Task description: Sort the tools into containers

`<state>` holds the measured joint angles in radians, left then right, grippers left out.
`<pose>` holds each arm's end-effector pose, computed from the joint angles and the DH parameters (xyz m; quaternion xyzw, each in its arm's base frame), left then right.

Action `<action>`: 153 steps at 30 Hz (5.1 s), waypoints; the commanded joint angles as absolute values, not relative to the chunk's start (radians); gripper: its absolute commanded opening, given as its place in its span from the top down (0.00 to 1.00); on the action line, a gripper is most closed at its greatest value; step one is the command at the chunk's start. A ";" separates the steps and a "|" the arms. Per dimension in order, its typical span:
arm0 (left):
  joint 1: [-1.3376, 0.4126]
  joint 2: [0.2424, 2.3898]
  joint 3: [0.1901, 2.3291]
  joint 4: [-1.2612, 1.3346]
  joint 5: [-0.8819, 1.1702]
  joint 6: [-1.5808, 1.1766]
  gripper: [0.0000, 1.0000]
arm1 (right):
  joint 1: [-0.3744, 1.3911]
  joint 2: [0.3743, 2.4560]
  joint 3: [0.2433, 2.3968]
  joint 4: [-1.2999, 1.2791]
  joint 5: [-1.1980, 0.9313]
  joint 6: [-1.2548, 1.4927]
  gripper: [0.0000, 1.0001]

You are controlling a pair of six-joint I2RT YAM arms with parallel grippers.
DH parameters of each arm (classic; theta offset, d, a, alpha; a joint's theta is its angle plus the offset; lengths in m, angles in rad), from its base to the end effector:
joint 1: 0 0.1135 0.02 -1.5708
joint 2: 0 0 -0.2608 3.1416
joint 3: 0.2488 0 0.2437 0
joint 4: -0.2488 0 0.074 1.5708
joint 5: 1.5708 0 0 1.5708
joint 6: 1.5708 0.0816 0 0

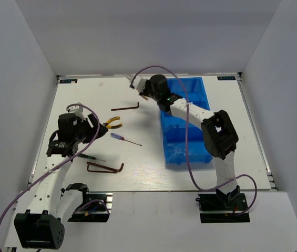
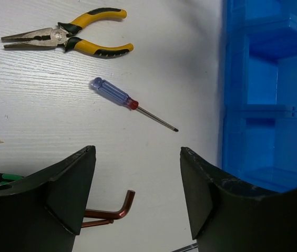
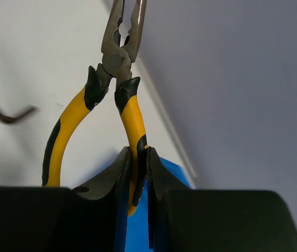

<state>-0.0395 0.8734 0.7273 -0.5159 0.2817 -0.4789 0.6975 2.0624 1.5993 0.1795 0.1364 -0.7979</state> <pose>0.2141 -0.0312 0.2447 -0.1337 0.8817 -0.2333 0.3877 0.4133 0.3318 0.2483 -0.5127 0.6130 -0.0845 0.5952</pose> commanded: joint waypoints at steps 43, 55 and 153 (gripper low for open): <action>-0.169 1.703 1.246 -0.707 -0.074 -0.885 0.51 | 0.262 1.502 1.200 -0.089 -0.325 -0.750 0.32; -0.239 1.861 1.287 -0.706 -0.126 -0.933 0.49 | 0.255 1.352 1.048 -0.069 -0.310 -0.673 0.32; -0.161 1.985 1.361 -0.936 -0.310 -1.191 0.92 | 0.158 1.167 0.841 -0.112 -0.357 -0.627 0.32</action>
<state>-0.1658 1.9842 1.3937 -0.8803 -0.2501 -1.2201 0.1627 1.1713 0.8051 -0.1394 -0.3294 -0.6518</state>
